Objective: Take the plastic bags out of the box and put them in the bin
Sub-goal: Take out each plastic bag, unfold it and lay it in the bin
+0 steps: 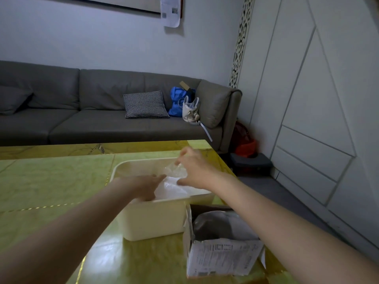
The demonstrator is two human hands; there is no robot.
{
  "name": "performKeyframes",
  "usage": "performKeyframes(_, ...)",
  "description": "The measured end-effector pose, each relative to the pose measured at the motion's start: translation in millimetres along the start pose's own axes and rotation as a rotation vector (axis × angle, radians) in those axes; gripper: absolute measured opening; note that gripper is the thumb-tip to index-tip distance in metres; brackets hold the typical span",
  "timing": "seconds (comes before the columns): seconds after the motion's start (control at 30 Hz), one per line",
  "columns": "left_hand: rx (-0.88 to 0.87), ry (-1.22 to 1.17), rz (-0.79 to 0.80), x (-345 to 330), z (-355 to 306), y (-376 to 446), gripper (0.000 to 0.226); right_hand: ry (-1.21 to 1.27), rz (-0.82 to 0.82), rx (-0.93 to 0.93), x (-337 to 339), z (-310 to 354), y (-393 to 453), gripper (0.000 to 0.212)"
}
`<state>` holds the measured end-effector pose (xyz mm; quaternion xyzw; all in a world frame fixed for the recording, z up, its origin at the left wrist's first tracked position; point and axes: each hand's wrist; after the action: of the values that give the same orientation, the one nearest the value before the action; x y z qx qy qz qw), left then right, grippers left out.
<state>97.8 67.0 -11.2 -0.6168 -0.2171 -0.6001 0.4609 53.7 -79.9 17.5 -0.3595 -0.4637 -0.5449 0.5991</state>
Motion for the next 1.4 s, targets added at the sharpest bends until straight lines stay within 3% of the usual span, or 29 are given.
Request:
performKeyframes(0.07, -0.012, 0.008, 0.002, -1, 0, 2, 0.080, 0.011, 0.241, -0.028, -7, 5, 8, 0.067)
performKeyframes(0.13, -0.007, 0.009, 0.015, -1, 0, 3, 0.082, -0.040, 0.376, -0.127, -15, 3, 14, 0.075)
performKeyframes(0.4, 0.094, -0.082, 0.075, 2, 19, -4, 0.074, -0.112, 0.491, -0.259, -23, -6, 21, 0.048)
performKeyframes(0.5, 0.081, -0.225, -0.051, 12, 32, -15, 0.063, -0.100, 0.470, -0.262, -16, -4, 17, 0.048)
performKeyframes(0.63, 0.046, -0.369, -0.419, 28, 32, -31, 0.030, 0.000, 0.327, -0.207, 17, 1, -2, 0.066)
performKeyframes(0.7, 0.020, -0.396, -0.524, 33, 17, -39, 0.022, 0.068, 0.174, -0.159, 38, 4, -20, 0.051)
performKeyframes(0.8, -0.100, -0.379, -0.486, 36, -17, -50, 0.022, 0.148, 0.104, -0.177, 56, 2, -48, 0.028)
performKeyframes(0.93, -0.224, -0.290, -0.375, 25, -64, -58, 0.028, -0.064, 0.271, -0.237, 49, -4, -90, 0.035)
performKeyframes(1.03, -0.213, -0.315, -0.425, 19, -80, -63, 0.032, -0.096, 0.327, -0.276, 31, -9, -112, 0.036)
performKeyframes(1.13, -0.232, -0.333, -0.471, 21, -87, -70, 0.032, -0.081, 0.216, -0.247, 13, -17, -122, 0.020)
performKeyframes(1.27, -0.240, -0.235, -0.334, 20, -95, -78, 0.030, 0.052, 0.062, -0.228, 9, -22, -122, 0.010)
performKeyframes(1.4, -0.208, -0.208, -0.302, 18, -98, -75, 0.028, 0.280, -0.017, -0.195, 25, -24, -123, 0.021)
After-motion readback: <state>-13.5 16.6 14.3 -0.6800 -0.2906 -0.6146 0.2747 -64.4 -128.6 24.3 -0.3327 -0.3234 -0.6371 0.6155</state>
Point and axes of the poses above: each hand's wrist, its own y-axis towards the middle knuckle, its own x-axis out of the back of the hand, z = x × y, and after that the axes turned 7 degrees about y, right-handed
